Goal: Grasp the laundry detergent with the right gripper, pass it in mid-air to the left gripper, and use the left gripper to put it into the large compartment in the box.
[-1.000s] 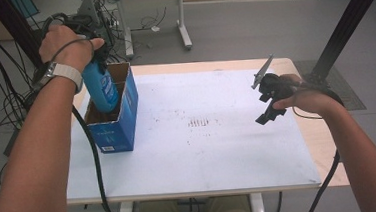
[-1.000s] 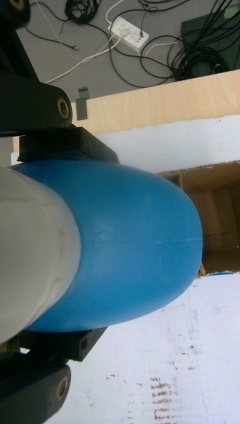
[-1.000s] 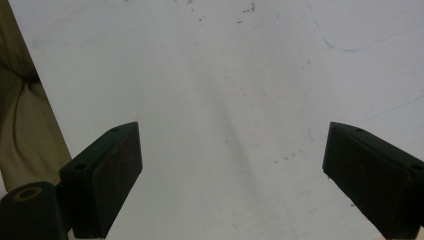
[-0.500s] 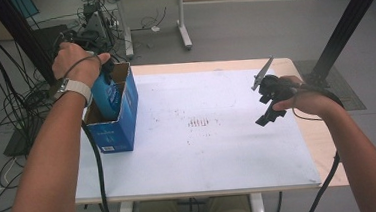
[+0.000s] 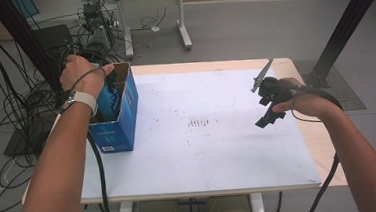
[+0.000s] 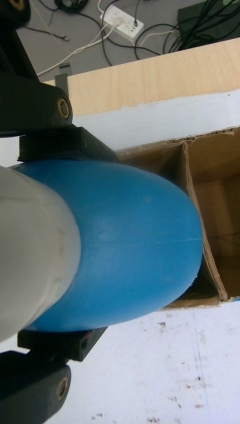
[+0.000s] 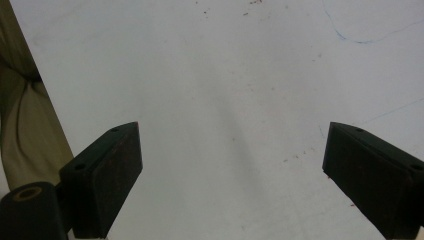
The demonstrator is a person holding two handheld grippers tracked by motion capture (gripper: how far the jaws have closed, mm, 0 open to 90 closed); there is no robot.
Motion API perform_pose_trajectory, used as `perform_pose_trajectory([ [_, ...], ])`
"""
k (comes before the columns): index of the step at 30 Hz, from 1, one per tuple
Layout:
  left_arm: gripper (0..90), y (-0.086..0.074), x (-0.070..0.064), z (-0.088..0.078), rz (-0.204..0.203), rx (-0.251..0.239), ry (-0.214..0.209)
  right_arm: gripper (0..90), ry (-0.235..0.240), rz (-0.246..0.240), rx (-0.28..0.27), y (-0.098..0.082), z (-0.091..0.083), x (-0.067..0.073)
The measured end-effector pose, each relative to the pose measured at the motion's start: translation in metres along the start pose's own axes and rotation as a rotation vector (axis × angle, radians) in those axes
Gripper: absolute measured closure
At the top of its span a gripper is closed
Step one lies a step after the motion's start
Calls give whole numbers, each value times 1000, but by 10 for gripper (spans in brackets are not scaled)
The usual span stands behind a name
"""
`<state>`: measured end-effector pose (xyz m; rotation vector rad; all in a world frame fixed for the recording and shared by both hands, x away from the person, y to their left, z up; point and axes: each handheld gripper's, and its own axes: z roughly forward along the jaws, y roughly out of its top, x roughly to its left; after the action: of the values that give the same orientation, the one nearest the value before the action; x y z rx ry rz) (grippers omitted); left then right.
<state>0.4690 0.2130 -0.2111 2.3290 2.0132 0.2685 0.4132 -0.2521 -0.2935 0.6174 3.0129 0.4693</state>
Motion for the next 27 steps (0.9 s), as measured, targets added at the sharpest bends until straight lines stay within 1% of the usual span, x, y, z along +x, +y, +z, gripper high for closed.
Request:
perform_pose_trajectory([
  [4, 377, -1, -1, 9, 9, 4, 4, 89, 2, 10, 4, -2, 0, 0],
  [11, 377, -3, -2, 20, 10, -4, -1, 89, -1, 18, 4, -5, -1, 1],
  [15, 377, -4, -2, 27, 9, -3, 9, 89, 0, 23, 4, -7, 0, 1],
  [18, 377, -5, -2, 31, 12, 0, 7, 89, 0, 27, 5, -8, 1, 1],
  [22, 377, -7, -2, 35, 10, -1, 4, 88, 2, 27, 6, -7, 2, 1],
  [27, 377, -8, -2, 42, 20, 8, 4, 89, 7, 24, 6, -5, 3, 2],
])
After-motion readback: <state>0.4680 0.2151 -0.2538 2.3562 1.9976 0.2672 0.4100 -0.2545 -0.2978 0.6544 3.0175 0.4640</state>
